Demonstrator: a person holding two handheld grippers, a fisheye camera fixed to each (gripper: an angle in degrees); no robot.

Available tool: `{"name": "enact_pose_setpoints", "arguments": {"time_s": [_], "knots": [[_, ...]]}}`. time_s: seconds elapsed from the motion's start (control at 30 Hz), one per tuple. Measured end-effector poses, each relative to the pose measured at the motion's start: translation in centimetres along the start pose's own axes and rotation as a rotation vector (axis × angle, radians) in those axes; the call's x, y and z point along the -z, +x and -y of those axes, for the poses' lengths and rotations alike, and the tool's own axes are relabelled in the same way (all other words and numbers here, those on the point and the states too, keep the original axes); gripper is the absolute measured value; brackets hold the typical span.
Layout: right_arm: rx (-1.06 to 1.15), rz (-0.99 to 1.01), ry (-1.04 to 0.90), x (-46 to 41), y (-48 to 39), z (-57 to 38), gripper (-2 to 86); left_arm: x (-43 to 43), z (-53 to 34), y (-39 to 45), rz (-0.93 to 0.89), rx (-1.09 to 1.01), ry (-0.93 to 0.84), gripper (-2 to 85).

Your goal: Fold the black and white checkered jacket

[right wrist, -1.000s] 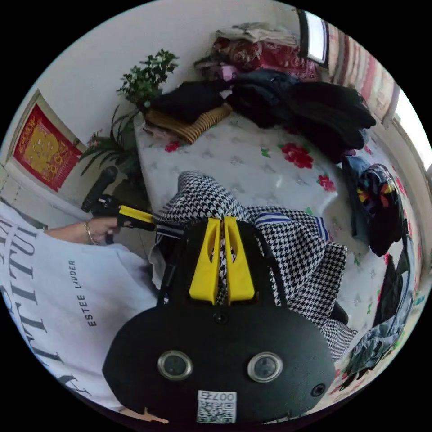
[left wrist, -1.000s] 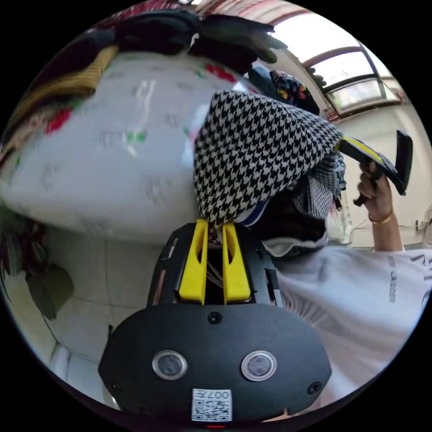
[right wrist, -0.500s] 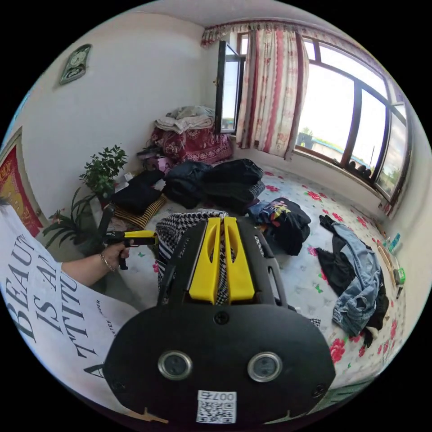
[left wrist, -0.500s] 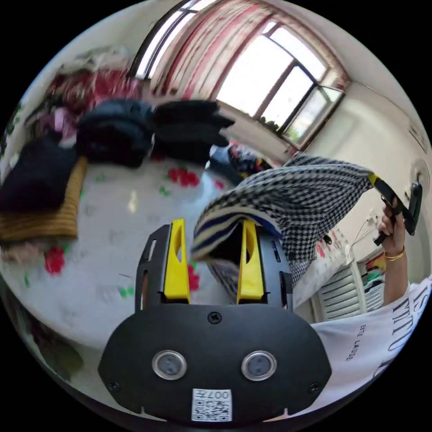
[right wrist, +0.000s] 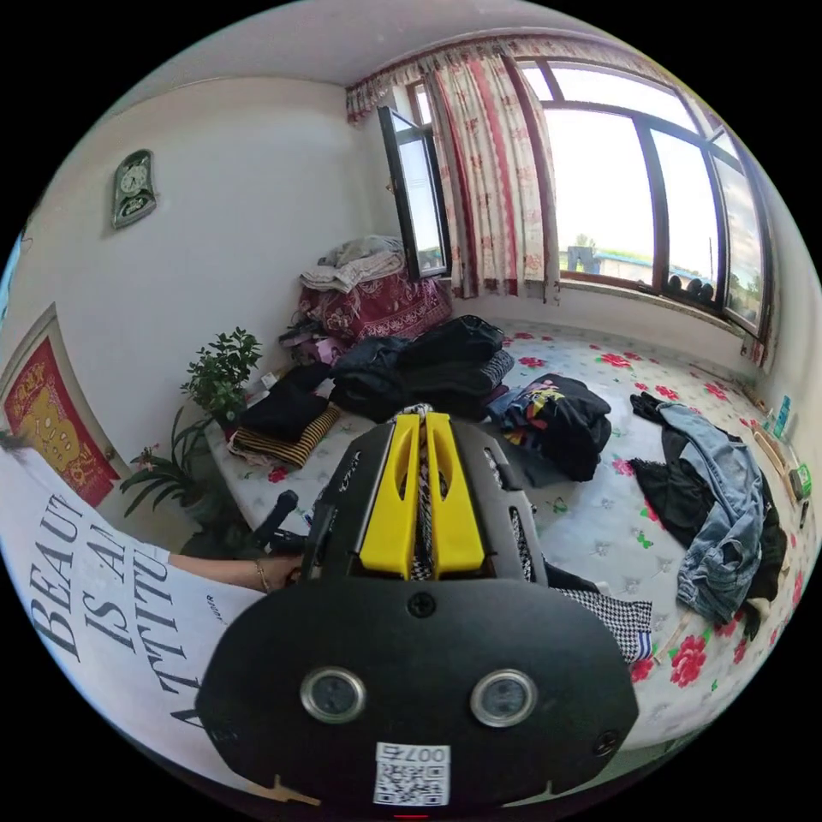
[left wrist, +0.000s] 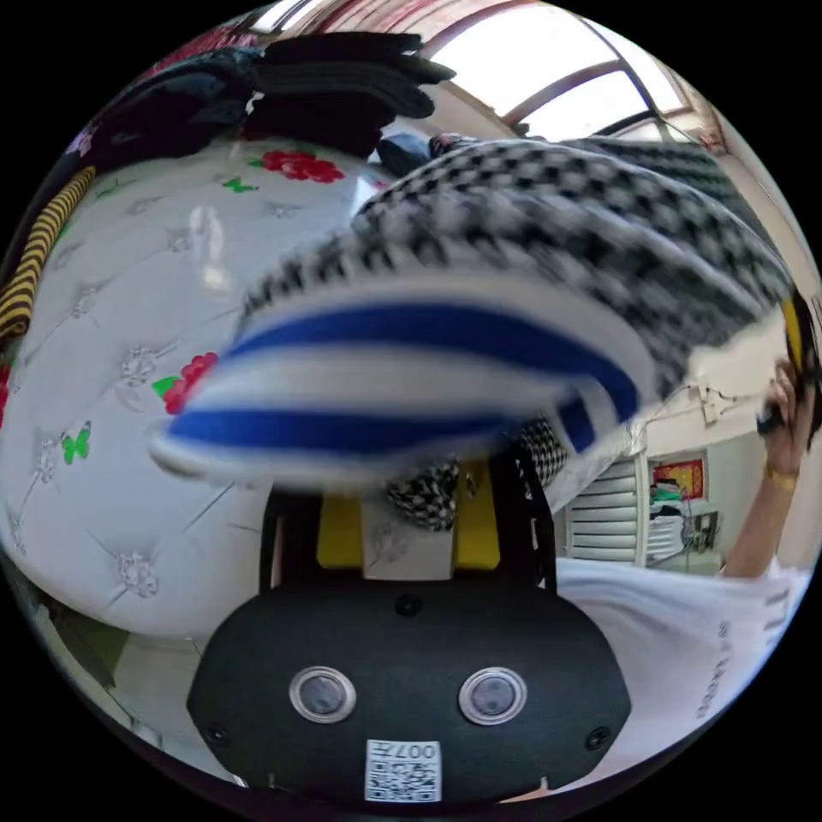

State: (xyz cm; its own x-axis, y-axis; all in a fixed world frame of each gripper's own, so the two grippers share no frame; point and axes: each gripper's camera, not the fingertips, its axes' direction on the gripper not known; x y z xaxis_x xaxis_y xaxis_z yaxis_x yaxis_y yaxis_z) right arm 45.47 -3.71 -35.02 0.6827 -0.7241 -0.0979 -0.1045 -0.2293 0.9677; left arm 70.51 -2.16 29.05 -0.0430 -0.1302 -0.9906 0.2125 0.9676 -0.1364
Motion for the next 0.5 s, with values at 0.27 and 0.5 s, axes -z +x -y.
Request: {"name": "enact_pose_setpoints", "arguments": {"time_s": [0.27, 0.5], "knots": [[-0.021, -0.065, 0.262, 20.2, 5.1, -0.2, -0.2, 12.8, -2.3, 9.9, 0.009, -0.241, 0.359, 2.2], [-0.027, -0.129, 0.752, 43.5, 5.6, -5.5, -0.2, 27.8, -15.4, 25.4, 0.433, -0.547, 0.938, 0.0]]}}
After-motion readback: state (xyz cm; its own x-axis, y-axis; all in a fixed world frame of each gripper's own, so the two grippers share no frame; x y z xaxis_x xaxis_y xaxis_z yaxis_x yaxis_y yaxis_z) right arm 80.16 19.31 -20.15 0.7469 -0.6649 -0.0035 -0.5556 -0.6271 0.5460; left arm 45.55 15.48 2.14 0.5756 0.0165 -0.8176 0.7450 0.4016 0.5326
